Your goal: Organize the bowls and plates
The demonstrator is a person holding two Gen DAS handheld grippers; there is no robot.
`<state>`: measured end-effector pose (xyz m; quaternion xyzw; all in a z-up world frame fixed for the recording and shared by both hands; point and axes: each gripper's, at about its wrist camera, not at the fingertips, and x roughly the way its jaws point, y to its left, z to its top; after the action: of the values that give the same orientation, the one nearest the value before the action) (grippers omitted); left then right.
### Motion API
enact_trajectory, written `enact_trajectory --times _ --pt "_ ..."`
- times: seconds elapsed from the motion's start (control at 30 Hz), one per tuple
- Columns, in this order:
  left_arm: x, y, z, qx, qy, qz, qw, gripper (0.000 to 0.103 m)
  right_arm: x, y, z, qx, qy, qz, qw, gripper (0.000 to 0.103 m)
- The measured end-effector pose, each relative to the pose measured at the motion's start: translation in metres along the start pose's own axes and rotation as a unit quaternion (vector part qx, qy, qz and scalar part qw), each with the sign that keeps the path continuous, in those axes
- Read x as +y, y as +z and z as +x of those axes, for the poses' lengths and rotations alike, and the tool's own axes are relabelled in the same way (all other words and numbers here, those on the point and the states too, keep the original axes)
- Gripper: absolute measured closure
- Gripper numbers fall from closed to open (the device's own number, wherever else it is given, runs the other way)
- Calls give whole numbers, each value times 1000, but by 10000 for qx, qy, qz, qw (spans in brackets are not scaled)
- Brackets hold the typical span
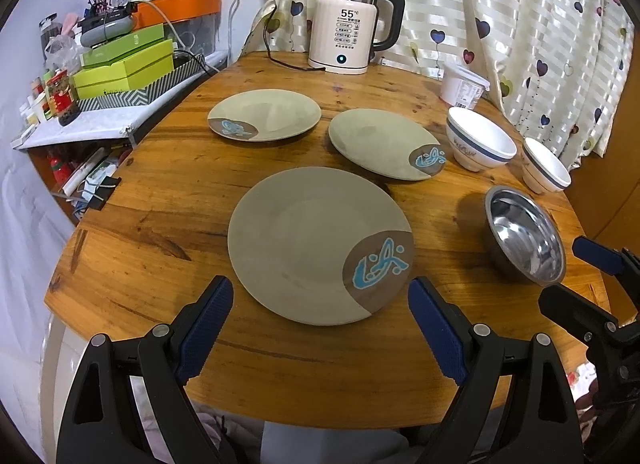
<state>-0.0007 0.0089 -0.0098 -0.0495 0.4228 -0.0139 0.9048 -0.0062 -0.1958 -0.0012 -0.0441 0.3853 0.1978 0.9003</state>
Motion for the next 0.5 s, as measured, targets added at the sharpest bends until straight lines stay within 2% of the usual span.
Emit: enact_trajectory --times 0.5 --pt "-6 1 -5 -38 -2 86 10000 14 1 -1 0 24 -2 -7 10000 0"
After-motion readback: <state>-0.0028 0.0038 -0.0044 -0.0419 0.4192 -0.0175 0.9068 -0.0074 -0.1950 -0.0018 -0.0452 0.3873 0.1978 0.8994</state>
